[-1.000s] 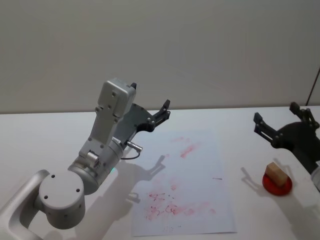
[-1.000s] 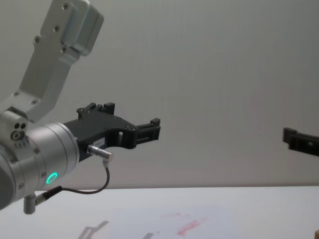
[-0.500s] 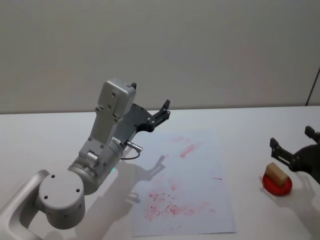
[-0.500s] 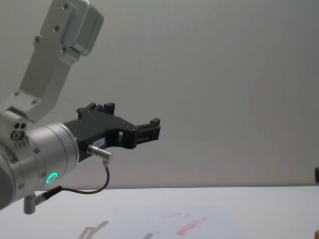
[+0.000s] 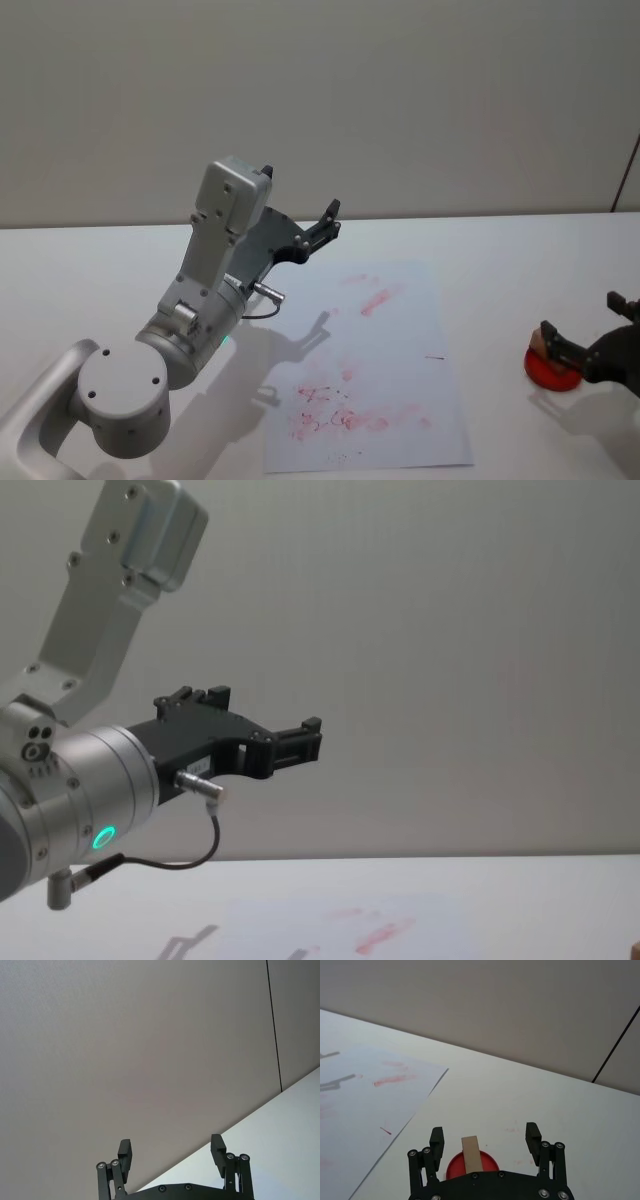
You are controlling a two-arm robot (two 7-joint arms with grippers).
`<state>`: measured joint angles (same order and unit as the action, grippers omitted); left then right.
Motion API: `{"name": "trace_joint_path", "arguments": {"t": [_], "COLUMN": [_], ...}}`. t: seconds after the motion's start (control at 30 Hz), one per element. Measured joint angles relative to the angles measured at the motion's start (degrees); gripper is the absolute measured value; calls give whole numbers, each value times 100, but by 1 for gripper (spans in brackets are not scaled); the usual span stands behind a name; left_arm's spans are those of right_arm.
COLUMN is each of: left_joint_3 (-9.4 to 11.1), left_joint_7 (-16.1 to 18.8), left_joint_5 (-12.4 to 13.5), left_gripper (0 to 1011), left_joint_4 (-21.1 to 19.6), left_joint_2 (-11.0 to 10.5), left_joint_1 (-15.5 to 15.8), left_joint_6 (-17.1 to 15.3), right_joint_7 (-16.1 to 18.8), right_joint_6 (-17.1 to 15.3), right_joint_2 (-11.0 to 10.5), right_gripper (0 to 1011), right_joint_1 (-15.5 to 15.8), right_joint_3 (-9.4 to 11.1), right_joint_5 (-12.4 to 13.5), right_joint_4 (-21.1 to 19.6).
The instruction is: Use the one hand to pick up the stamp and affix it onto the A4 paper.
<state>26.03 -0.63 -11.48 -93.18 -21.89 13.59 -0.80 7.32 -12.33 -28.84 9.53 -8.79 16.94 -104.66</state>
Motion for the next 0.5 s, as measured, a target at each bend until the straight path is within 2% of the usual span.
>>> {"name": "trace_joint_path", "arguments": {"t": [0.27,0.5], "left_joint_3": [0,0], "left_joint_7": [0,0], "left_joint_5": [0,0], "left_gripper": [1001,1001], "left_joint_4": [0,0], "left_joint_2": [0,0], "left_joint_1": [0,0], "left_joint_6": [0,0], "right_joint_7": [131,281], "right_joint_6": [-215,-350], "right_joint_2": [-45,-3], "right_gripper": [1001,1001], "right_joint_1": [13,-85], "right_joint_3": [-27,-93], "right_joint_5": [-203,-435], "right_joint_4": [50,182]}}
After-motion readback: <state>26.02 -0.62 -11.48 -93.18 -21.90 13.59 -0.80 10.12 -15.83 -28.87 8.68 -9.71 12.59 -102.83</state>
